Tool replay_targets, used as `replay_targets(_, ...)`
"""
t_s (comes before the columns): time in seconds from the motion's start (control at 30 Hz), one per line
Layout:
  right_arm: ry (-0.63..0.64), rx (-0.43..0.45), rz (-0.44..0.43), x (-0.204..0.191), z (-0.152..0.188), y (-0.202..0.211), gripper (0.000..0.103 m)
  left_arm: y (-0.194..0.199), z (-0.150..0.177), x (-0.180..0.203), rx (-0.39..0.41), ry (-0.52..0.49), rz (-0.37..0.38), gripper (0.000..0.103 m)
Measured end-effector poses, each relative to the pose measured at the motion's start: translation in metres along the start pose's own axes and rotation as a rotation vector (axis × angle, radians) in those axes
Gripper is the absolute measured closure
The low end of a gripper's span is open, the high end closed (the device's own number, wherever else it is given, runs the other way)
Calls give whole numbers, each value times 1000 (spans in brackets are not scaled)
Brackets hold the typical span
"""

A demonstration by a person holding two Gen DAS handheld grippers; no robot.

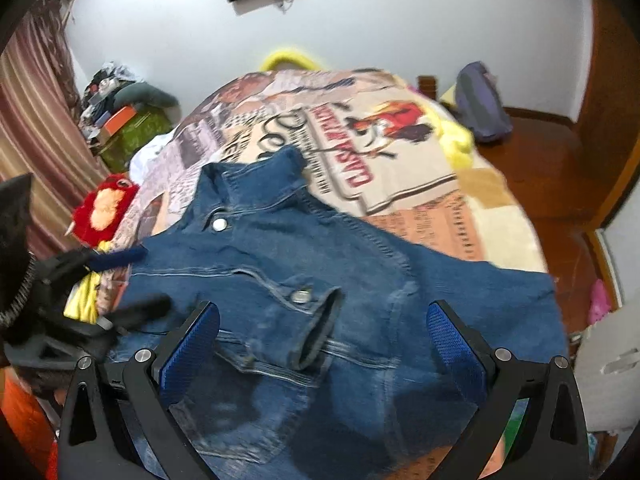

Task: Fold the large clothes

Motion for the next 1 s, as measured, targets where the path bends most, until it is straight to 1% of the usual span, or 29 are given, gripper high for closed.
replay_targets(0.07,2,-37,-28,-8,-4,-15,0,11,9,-30,30,28,-69,13)
replay_targets(0.1,1,-67,-45,-13,-6,-27,0,14,14,-44,30,44,-101,13)
replay_targets(0.17,-10,-119,-59,-16,-8,-47,0,17,29,-78,12,90,-161,13)
replay_targets(0.23,-31,-178,-73,-18,-9,-70,0,15,49,-116,-22,157,-204,13)
replay_targets(0.27,-52,-213,-79,-17,-10,-83,0,15,58,-129,-34,183,-217,13)
replay_targets(0.37,-107,-278,-89,-12,-11,-110,4,7,92,-174,-80,278,-235,13)
replay_targets(0.47,-151,-322,-80,-7,-10,-133,13,-6,125,-211,-129,371,-233,13)
replay_targets(0.53,-176,-347,-108,-6,-9,-145,23,-18,143,-229,-165,430,-226,13)
replay_targets(0.57,-194,-351,-103,-5,-8,-149,25,-25,151,-235,-181,458,-218,13)
replay_targets(0.6,-196,-341,-94,-6,-8,-150,34,-31,161,-243,-198,492,-204,13)
replay_targets(0.63,-179,-329,-81,-8,-9,-150,49,-35,166,-247,-206,510,-196,13)
replay_targets(0.67,-161,-323,-74,-11,-10,-149,51,-38,173,-251,-214,533,-186,13)
replay_targets(0.73,-139,-304,-65,-15,-13,-145,67,-43,179,-256,-225,567,-172,13)
replay_targets(0.77,-119,-288,-55,-18,-16,-140,69,-45,181,-256,-227,577,-165,13)
replay_targets(0.83,-95,-249,-34,-21,-21,-127,76,-46,179,-255,-222,581,-157,13)
replay_targets(0.9,-61,-190,-23,-26,-28,-108,78,-45,174,-250,-215,563,-156,13)
replay_targets(1.0,-12,-127,-20,-33,-35,-82,79,-43,162,-239,-203,520,-159,13)
Point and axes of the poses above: each gripper's, at about its wrist camera, not at the fingertips, and y roughly against the way its jaws point, x to its right, z to its underside, the point moved 3 cm from there along -y, roughly the way its jaws point, and after that the axes turned 9 degrees about -x, right-handed, at the moved point
